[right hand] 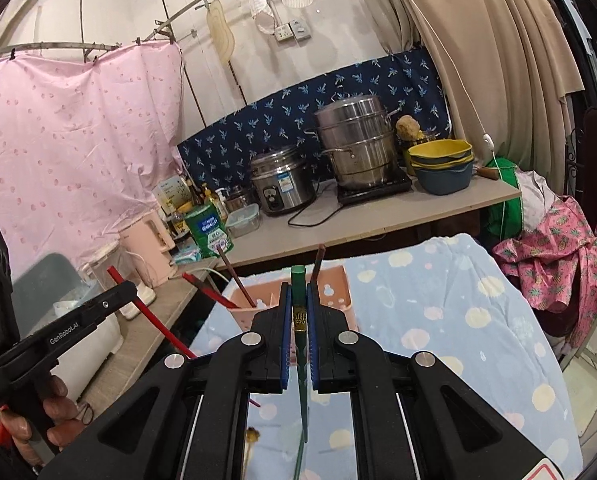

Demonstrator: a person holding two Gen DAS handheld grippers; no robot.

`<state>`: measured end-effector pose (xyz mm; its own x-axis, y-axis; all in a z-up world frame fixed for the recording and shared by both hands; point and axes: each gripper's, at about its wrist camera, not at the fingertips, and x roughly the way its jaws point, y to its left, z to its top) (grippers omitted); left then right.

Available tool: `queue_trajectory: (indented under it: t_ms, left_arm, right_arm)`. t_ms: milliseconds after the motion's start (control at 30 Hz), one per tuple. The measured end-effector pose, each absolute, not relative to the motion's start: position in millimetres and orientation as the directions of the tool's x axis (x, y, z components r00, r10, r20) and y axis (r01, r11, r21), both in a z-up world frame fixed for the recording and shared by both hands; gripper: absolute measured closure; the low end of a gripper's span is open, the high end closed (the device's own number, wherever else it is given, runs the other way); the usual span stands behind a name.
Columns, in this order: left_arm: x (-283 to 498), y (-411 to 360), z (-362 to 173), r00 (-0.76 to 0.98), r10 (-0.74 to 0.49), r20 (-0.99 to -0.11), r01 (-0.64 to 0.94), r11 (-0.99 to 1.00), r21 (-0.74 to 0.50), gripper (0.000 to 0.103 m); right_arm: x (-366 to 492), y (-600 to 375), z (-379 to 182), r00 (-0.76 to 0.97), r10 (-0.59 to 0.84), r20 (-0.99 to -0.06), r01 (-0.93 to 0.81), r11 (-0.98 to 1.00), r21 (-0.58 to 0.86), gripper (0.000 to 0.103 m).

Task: Organize utensils
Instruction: 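Lift both held chopsticks up and carry them over the pink basket, then open both tools to drop the chopsticks into the pink basket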

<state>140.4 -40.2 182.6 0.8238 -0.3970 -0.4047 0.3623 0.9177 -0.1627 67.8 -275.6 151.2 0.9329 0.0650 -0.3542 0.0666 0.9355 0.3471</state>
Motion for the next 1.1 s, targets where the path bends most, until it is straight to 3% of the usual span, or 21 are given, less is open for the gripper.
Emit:
queue_trajectory:
  t_ms: [233, 533, 1100]
  left_arm:
    - [172.1, -43.7, 219.9, 0.867, -0.373, -0.329, 0.336, 0.927, -0.165, 0.096]
    - [215.8, -45.2, 240.4, 0.898, -0.338, -0.283, 0.301, 0.939, -0.166, 0.096]
    - [257.2, -50.8, 192.8, 0.864, -0.319, -0.39, 0.276, 0.947, -0.163, 0.096]
  right_arm:
    - [104.5, -284.8, 189.1, 0.966, 0.092, -0.243, 0.011, 0.92, 0.393, 0.096]
    - [164.7, -290.2, 217.3, 0.982, 0.048, -0.185, 0.034, 0.91, 0.413, 0.096]
    - [234.6, -283.4, 162.3, 0.945, 0.046, -0.324, 0.09, 0.916, 0.392, 0.096]
